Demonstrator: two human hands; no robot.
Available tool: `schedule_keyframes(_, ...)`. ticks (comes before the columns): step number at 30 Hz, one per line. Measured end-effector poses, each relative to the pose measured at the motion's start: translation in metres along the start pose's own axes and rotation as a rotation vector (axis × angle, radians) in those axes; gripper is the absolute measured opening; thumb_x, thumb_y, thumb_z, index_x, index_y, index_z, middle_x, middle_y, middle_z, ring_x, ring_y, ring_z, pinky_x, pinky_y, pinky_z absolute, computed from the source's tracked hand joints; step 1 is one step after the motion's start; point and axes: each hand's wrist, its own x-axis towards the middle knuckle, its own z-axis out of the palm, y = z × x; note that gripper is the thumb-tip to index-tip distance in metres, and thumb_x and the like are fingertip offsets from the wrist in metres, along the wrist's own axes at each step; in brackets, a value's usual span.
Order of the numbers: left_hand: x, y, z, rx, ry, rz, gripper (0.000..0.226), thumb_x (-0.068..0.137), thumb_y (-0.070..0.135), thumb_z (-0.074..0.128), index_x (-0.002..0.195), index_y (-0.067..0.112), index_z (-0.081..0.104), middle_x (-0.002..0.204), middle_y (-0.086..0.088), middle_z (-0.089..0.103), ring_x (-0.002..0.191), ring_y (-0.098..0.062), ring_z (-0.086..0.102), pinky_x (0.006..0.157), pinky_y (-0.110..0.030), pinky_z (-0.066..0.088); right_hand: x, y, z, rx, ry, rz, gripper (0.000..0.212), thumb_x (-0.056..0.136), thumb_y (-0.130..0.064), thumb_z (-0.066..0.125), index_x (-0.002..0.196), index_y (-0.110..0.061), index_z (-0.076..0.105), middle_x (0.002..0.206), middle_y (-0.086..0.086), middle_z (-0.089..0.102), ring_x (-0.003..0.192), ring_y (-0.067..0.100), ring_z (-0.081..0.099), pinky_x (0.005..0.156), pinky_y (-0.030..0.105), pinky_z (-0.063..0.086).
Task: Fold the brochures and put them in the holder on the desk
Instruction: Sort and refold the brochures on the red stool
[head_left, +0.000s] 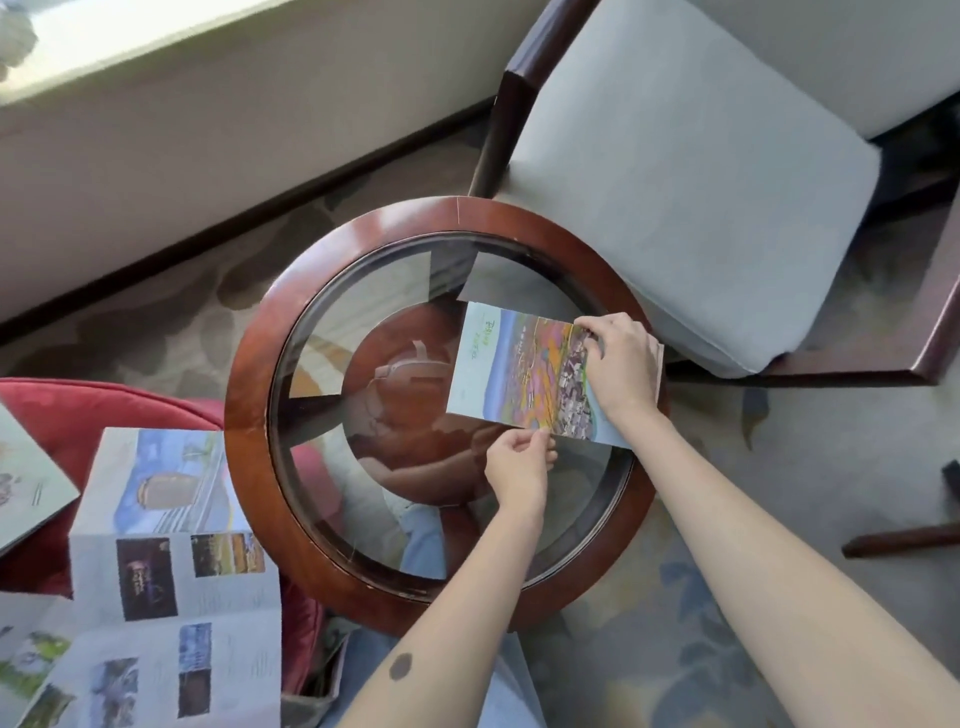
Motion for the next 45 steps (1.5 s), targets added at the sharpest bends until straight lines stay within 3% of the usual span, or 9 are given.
schedule_keyframes(10,0.008,-0.002,0.015,-0.015,0.045,-0.052,0.011,0.085,0.011,0.06,0.075,0.007,0.063,0.065,-0.001,0.064,0.056,-0.011,0.058,0.073,-0.03,0.054,0.004,0.009,0.004,-0.026,0.005,-0.044,0.03,0.094,-0.012,0.046,0.119,-0.018,0.062,0.114,0.005,0.06,0.11,0.024,0.05,0.098,0.035,0.029)
schedule_keyframes(17,0.004,-0.002,0.016,0.047,0.07,-0.091,0.026,0.085,0.014,0.06,0.06,0.016,0.06,0.062,0.001,0.063,0.065,-0.015,0.062,0.086,-0.037,0.055,0.003,0.011,0.006,-0.016,-0.02,-0.061,0.029,0.093,-0.011,0.048,0.118,-0.017,0.063,0.115,0.006,0.058,0.11,0.025,0.049,0.095,0.034,0.031)
schedule_keyframes(23,-0.001,0.002,0.007,0.085,0.046,-0.06,0.014,0.087,0.017,0.06,0.077,0.009,0.066,0.066,0.0,0.065,0.063,-0.013,0.061,0.087,-0.038,0.055,0.005,0.005,0.005,-0.061,0.0,-0.072,0.03,0.092,-0.012,0.048,0.119,-0.017,0.06,0.117,0.006,0.057,0.112,0.024,0.047,0.099,0.035,0.029)
schedule_keyframes(26,-0.007,0.01,-0.008,0.107,0.047,0.027,0.017,0.086,0.019,0.06,0.07,0.015,0.062,0.064,0.002,0.064,0.057,-0.009,0.06,0.084,-0.037,0.055,0.0,-0.015,0.003,0.01,0.021,-0.119,0.03,0.09,-0.01,0.049,0.117,-0.015,0.06,0.115,0.007,0.057,0.111,0.025,0.048,0.099,0.035,0.029)
schedule_keyframes(30,-0.012,0.034,-0.043,0.139,0.085,0.176,0.017,0.084,0.019,0.058,0.066,0.017,0.059,0.06,0.006,0.062,0.066,-0.017,0.065,0.074,-0.028,0.052,-0.011,-0.067,0.006,0.1,0.024,-0.204,0.03,0.087,-0.009,0.049,0.113,-0.015,0.062,0.114,0.006,0.057,0.11,0.025,0.049,0.099,0.035,0.031)
schedule_keyframes(35,-0.012,0.055,-0.11,0.064,0.228,0.359,0.013,0.086,0.022,0.06,0.075,0.016,0.063,0.065,0.006,0.065,0.068,-0.012,0.066,0.062,-0.013,0.045,-0.041,-0.152,0.025,0.175,-0.024,-0.383,0.028,0.088,-0.014,0.051,0.113,-0.017,0.063,0.115,0.004,0.058,0.11,0.022,0.05,0.096,0.033,0.031)
schedule_keyframes(39,-0.01,0.054,-0.177,-0.064,0.296,0.418,0.011,0.086,0.019,0.06,0.078,0.013,0.064,0.067,0.002,0.065,0.069,-0.015,0.064,0.07,-0.027,0.05,-0.082,-0.21,0.05,0.188,-0.116,-0.559,0.028,0.087,-0.014,0.051,0.112,-0.016,0.063,0.114,0.004,0.058,0.11,0.022,0.05,0.095,0.032,0.032)
schedule_keyframes(42,-0.008,0.036,-0.231,-0.156,0.381,0.408,0.011,0.086,0.019,0.06,0.077,0.014,0.063,0.065,0.006,0.064,0.062,-0.007,0.063,0.073,-0.029,0.053,-0.119,-0.244,0.071,0.195,-0.202,-0.643,0.027,0.086,-0.012,0.052,0.11,-0.015,0.064,0.112,0.004,0.059,0.108,0.023,0.05,0.091,0.031,0.032)
schedule_keyframes(45,-0.008,0.004,-0.283,-0.252,0.481,0.341,0.01,0.086,0.019,0.059,0.079,0.012,0.063,0.073,-0.001,0.066,0.07,-0.014,0.066,0.076,-0.033,0.055,-0.156,-0.269,0.091,0.187,-0.276,-0.737,0.027,0.085,-0.009,0.052,0.109,-0.012,0.064,0.11,0.006,0.06,0.104,0.025,0.052,0.091,0.033,0.035)
